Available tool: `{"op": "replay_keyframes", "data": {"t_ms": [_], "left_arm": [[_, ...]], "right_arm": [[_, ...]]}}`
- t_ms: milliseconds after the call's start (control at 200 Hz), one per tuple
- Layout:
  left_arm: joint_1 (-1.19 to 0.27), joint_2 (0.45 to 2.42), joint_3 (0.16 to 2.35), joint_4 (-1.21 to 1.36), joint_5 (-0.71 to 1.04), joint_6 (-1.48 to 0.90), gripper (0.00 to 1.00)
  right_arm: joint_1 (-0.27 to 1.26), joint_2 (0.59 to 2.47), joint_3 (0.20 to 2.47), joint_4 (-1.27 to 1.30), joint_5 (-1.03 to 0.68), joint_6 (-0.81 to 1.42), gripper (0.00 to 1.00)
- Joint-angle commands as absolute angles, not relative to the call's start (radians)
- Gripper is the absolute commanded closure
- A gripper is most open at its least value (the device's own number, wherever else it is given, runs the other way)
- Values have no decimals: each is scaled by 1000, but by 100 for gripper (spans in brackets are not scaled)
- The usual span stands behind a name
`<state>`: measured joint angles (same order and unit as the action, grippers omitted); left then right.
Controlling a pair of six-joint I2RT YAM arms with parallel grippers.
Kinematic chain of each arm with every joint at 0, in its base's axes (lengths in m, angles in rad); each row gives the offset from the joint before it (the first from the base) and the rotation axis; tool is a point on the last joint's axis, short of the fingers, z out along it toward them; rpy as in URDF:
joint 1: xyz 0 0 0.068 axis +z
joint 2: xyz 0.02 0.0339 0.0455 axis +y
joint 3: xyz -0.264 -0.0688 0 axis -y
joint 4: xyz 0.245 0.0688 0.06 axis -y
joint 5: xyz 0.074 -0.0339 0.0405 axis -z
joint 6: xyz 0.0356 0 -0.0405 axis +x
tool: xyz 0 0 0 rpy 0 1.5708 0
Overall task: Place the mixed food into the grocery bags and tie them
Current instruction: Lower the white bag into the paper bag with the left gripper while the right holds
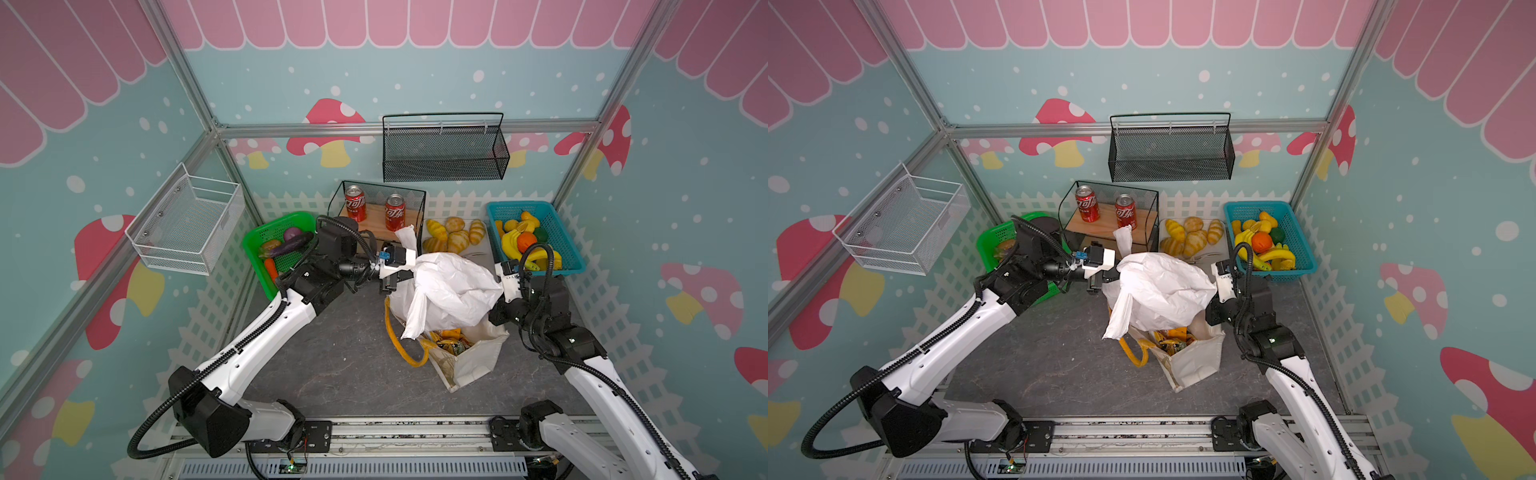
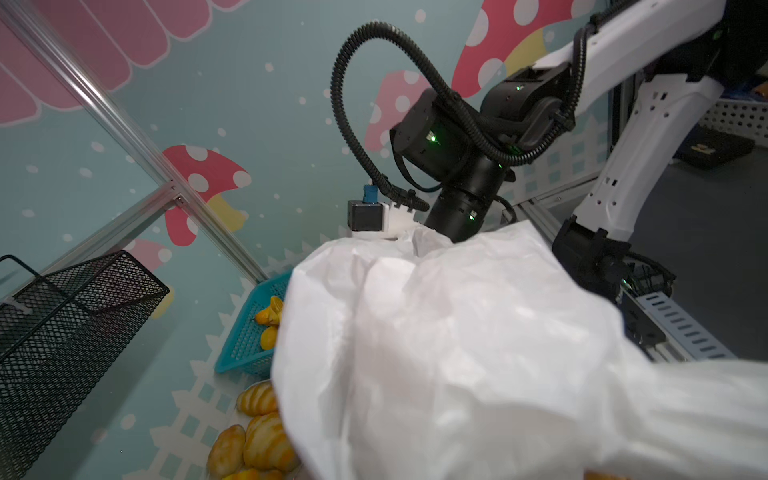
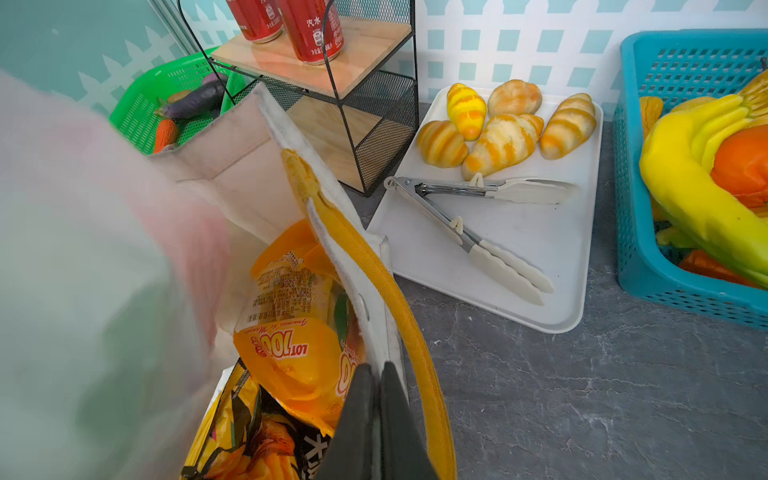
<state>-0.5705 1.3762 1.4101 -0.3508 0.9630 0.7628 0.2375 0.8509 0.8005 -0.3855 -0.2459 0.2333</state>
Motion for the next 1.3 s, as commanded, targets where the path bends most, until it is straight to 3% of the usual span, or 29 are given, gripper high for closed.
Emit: {"op": "replay_keyframes", "data": {"t_ms": [0,385,745,1061,1216,1296], "left_arm": [[-564,1399,1465,-668,966,1048,100],[-643,1619,1654,-941,712,1179,100],[-777,1892,1736,-912,555,1157,99],[-816,1879,1696,-647,460,912,71],[-815,1711,1579,-541,453,824,42],[-812,1619,1510,-496,446,795,34]], "right_arm": [[194,861,833,-291,-334,238,100],[125,877,831,-196,-479,297,100],[125,889,776,-92,-533,367,100],[115,856,712,-101,-428,360,100],[110,864,702,-104,-415,349,100],[110,862,702,-105,-406,343,100]]}}
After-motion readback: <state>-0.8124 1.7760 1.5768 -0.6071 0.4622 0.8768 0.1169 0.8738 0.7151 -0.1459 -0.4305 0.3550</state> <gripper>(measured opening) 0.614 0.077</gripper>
